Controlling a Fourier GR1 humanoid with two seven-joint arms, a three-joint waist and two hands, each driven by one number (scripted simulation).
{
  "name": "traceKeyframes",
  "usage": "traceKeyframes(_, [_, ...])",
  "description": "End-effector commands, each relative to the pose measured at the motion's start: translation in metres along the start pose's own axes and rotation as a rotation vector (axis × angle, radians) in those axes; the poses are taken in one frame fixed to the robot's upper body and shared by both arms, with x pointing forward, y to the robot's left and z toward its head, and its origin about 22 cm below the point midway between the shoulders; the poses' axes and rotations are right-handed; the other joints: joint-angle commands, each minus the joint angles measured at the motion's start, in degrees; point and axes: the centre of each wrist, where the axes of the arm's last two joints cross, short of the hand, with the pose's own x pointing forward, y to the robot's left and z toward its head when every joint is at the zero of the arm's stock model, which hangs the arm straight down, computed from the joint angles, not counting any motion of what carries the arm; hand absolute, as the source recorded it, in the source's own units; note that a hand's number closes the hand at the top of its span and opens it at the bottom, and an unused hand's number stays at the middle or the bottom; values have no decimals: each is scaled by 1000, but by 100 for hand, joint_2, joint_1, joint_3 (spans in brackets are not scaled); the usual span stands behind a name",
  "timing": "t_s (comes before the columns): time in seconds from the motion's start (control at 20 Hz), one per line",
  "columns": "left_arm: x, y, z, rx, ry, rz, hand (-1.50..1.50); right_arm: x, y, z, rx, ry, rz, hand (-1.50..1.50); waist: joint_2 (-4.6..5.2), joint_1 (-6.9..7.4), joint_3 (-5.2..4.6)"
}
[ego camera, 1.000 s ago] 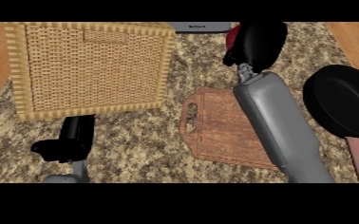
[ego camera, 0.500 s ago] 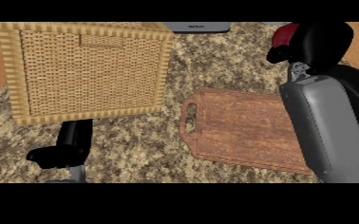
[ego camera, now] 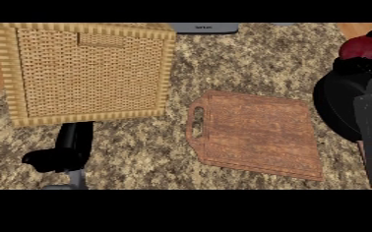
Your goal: Pick the pear from the cutting board and place it in the pot
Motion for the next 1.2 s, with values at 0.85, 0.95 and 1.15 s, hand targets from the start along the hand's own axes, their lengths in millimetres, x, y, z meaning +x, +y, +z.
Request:
traceKeyframes(0.85, [-10,0,1,-16,13,5,0,-154,92,-54,431,326,29,-150,37,86,0])
traceKeyframes(0.95, [-5,-19,19,-17,14,0,0,-155,101,-46,474,264,-43,-150,15,82,1])
traceKeyframes(1.15, [-2,-10,-8,9,6,-1,0,-166,101,-43,333,181,-294,-150,33,35,9])
